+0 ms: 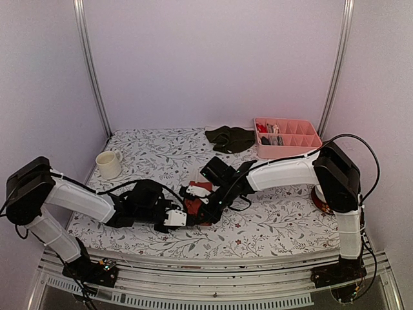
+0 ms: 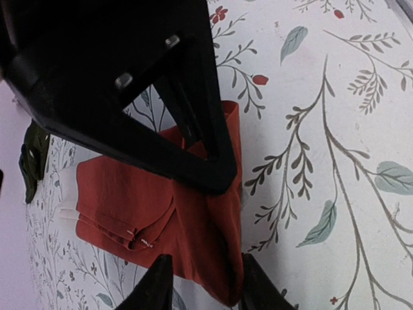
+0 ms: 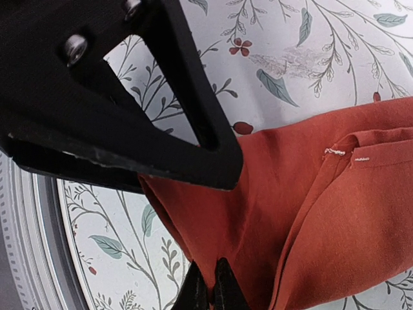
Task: Roll the underwear
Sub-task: Pass from the right arm to the left, then roll the underwear at the center of the board.
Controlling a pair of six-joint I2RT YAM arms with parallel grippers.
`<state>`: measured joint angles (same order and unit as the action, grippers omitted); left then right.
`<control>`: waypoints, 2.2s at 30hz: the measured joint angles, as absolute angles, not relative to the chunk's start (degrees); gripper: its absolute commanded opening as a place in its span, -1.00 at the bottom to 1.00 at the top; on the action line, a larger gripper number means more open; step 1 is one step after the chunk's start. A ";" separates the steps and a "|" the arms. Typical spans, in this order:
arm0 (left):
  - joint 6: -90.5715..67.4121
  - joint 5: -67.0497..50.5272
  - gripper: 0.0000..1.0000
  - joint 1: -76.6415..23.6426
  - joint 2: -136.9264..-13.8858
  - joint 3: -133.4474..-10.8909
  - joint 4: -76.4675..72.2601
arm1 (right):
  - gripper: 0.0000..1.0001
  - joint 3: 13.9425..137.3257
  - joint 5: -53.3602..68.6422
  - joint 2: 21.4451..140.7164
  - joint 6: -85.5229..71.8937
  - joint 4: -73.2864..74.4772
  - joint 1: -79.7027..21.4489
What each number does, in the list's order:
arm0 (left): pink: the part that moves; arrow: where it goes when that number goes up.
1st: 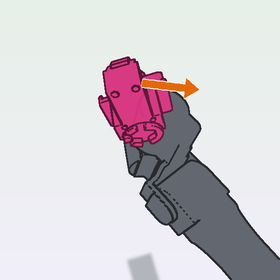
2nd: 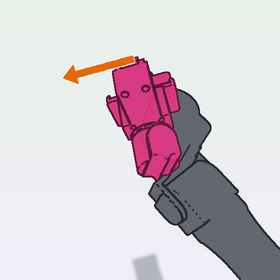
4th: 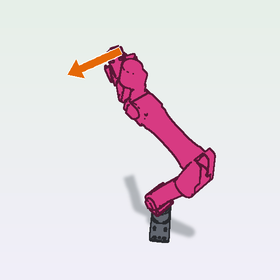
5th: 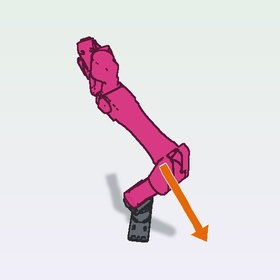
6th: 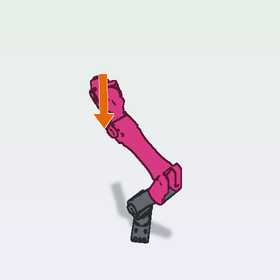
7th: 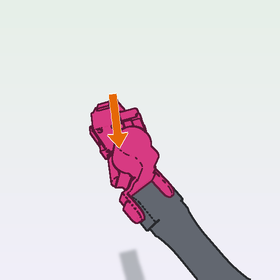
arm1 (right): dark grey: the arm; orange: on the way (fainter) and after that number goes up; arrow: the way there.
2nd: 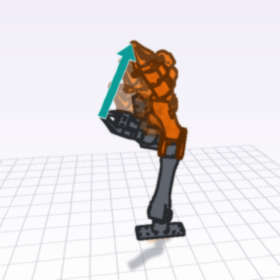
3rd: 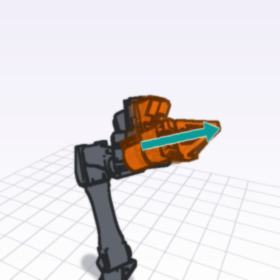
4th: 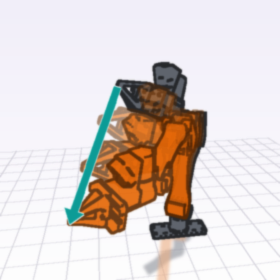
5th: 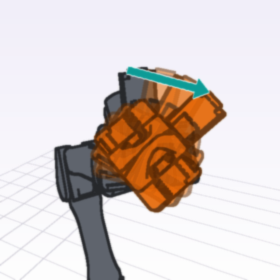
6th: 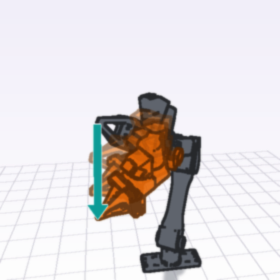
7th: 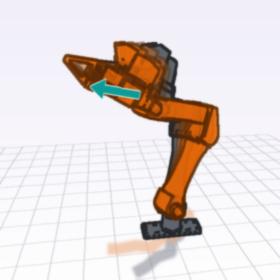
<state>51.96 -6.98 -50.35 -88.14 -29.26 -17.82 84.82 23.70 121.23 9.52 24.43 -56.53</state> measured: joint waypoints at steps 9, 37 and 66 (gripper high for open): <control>49.50 -6.31 -0.91 -51.33 -89.47 -31.53 -14.83 | -0.93 84.82 22.70 121.23 8.86 24.43 -56.21; 28.01 -27.07 -1.00 -47.66 -101.23 -44.93 -1.39 | 0.99 58.26 0.21 90.15 3.86 16.64 -55.57; 19.00 -47.68 -1.00 -35.88 -111.35 -55.09 7.64 | -0.12 57.23 -10.41 106.17 31.57 -4.43 -69.65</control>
<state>19.00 -47.68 -35.88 -111.35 -55.09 7.64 57.23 -10.41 106.17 31.57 -4.43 -69.65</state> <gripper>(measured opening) 0.022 0.548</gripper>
